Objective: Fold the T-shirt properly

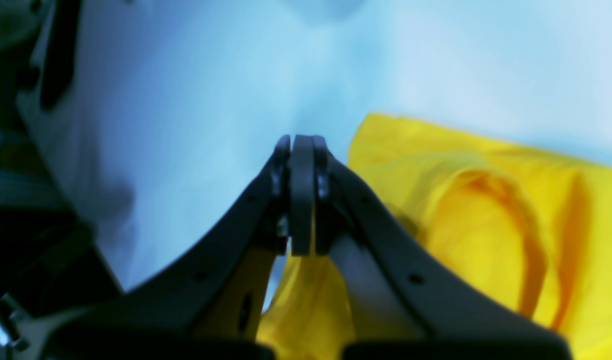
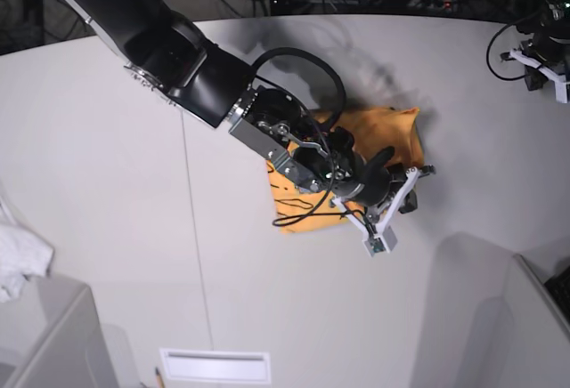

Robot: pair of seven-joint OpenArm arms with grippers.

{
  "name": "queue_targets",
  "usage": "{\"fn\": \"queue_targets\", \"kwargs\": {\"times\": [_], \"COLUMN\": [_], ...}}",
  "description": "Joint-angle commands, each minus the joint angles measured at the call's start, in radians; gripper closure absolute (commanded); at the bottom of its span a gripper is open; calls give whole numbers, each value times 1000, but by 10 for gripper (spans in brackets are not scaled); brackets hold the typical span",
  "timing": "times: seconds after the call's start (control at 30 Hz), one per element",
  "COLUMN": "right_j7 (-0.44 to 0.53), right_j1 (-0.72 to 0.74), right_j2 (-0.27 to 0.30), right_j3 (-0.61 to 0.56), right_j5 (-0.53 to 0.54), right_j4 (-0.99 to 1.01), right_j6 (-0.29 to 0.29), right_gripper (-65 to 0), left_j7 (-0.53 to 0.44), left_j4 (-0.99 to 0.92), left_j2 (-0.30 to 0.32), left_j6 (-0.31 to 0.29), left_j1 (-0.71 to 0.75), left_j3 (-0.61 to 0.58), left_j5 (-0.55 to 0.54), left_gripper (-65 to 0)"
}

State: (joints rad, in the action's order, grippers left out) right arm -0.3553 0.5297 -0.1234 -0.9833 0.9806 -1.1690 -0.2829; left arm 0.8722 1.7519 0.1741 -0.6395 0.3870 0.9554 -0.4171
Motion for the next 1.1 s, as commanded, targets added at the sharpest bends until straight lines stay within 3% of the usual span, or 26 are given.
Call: {"fn": "queue_targets", "kwargs": {"times": [0.0,0.1,0.2,0.33,0.5,0.6,0.73,0.83,1.07], "right_j7": [-11,-126,-212,-245,-247,-247,-241,-241,-241], "right_j1": [40,27,-29,-104,-141,-185,-283,-290,-288], "right_j2": [14,57,89,156,271,310,322,327,328], "right_j3": [14,60,102,146,208,226,284,294,294], "right_j5": [-13,-16,-16,-18,-13,-16,-19,-30,-38], "right_j4": [-47,-141,-242,-349,-401,-409,-414,-417,-421], "right_j6": [-42,-197,-252,-312,-318,-318,-318,-318,-318], "right_gripper": [0,0,0,0,0,0,0,0,0], "left_j7": [-29,-29,-29,-29,-29,-29,-29,-29,-29], "left_j4": [64,155,217,240,245,245,228,194,-37], "left_j2": [14,-6,-40,-52,-57,-58,-60,-60,-54], "left_j6": [-12,-7,-10,-12,-7,-6,-4,39,73], "left_j1": [8,22,25,28,-33,-62,-102,-171,-297], "left_j3": [-34,-126,-166,-257,-395,-465,-553,-600,-688], "left_j5": [-22,-22,-22,-22,-24,-22,-15,-16,-19], "left_gripper": [0,0,0,0,0,0,0,0,0]}}
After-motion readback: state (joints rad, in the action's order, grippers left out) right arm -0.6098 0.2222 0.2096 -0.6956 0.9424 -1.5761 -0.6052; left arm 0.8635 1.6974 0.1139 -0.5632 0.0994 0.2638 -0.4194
